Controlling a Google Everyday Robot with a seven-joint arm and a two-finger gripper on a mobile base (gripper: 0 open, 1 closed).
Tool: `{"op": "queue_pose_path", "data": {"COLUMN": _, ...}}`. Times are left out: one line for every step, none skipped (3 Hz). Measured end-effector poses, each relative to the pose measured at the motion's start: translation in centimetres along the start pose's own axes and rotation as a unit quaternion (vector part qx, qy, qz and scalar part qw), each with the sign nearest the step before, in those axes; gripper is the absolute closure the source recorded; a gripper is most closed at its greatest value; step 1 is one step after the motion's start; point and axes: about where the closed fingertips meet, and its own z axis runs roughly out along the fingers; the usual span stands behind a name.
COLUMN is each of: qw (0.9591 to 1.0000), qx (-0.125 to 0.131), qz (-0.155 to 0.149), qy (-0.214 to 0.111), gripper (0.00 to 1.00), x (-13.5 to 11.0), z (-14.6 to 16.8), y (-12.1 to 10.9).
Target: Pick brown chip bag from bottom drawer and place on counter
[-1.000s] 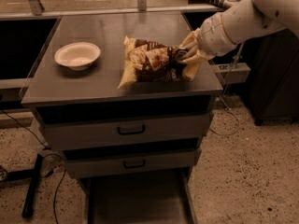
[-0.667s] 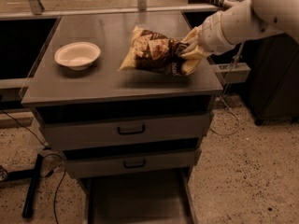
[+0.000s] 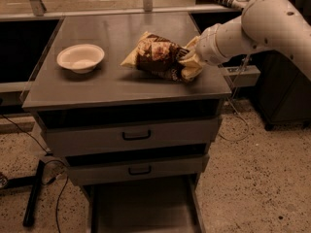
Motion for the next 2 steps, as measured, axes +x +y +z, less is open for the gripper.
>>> {"op": "queue_pose_path", "data": {"qw": 1.0000, "qx": 0.002, "qz": 0.003, "qy": -0.001, "gripper": 0.82, "x": -0.04, "z": 0.07, "y": -0.07}}
{"op": "queue_pose_path", "data": {"qw": 1.0000, "qx": 0.002, "qz": 0.003, "qy": -0.001, "gripper": 0.58, "x": -0.04, "z": 0.07, "y": -0.07}}
